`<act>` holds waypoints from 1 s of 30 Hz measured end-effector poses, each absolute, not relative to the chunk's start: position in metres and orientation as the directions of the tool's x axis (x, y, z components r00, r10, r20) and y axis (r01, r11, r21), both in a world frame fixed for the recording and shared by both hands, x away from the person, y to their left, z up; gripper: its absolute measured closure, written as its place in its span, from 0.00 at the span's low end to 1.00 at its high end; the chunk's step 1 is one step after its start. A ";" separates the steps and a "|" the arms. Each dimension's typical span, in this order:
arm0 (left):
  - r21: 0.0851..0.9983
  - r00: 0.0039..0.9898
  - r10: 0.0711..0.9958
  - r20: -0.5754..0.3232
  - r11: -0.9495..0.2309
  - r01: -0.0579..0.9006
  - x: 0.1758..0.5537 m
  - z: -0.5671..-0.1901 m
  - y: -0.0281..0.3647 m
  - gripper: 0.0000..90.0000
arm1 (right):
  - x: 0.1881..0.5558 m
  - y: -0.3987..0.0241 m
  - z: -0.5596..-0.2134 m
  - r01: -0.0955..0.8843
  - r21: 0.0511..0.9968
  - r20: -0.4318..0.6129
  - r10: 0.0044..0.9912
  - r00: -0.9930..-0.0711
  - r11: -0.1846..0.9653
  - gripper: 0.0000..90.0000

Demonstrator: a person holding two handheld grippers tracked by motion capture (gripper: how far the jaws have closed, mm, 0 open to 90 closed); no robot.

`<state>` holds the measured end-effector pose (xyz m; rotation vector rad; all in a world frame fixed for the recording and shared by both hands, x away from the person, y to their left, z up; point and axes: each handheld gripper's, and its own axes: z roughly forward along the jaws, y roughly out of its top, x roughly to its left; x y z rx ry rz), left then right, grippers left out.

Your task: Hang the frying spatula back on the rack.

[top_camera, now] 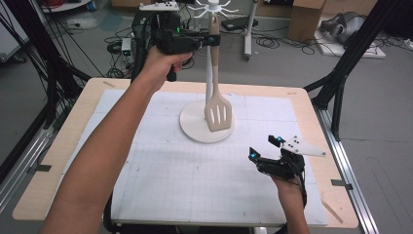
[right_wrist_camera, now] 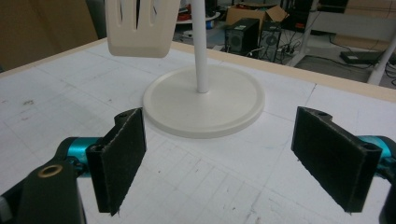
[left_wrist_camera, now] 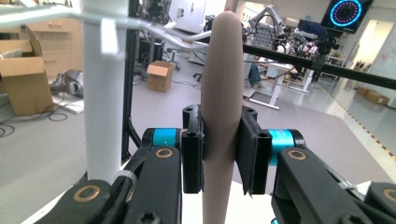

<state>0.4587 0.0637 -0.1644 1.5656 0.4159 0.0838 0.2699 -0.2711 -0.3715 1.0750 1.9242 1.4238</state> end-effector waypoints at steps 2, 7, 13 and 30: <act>0.975 0.921 0.322 -0.217 0.028 0.220 0.461 -0.166 0.063 0.82 | 0.270 -0.271 -0.372 0.295 0.946 0.055 0.829 -0.556 0.135 0.19; 0.973 0.911 0.344 -0.226 0.031 0.230 0.464 -0.168 0.062 0.81 | 0.270 -0.272 -0.372 0.295 0.946 0.060 0.828 -0.558 0.130 0.19; 0.974 0.905 0.362 -0.224 0.044 0.223 0.458 -0.171 0.064 0.78 | 0.270 -0.272 -0.373 0.301 0.944 0.061 0.828 -0.558 0.133 0.19; 0.992 0.849 0.516 -0.113 0.018 0.122 0.397 -0.211 0.146 0.30 | 0.267 -0.272 -0.379 0.323 0.930 0.023 0.851 -0.525 0.174 0.19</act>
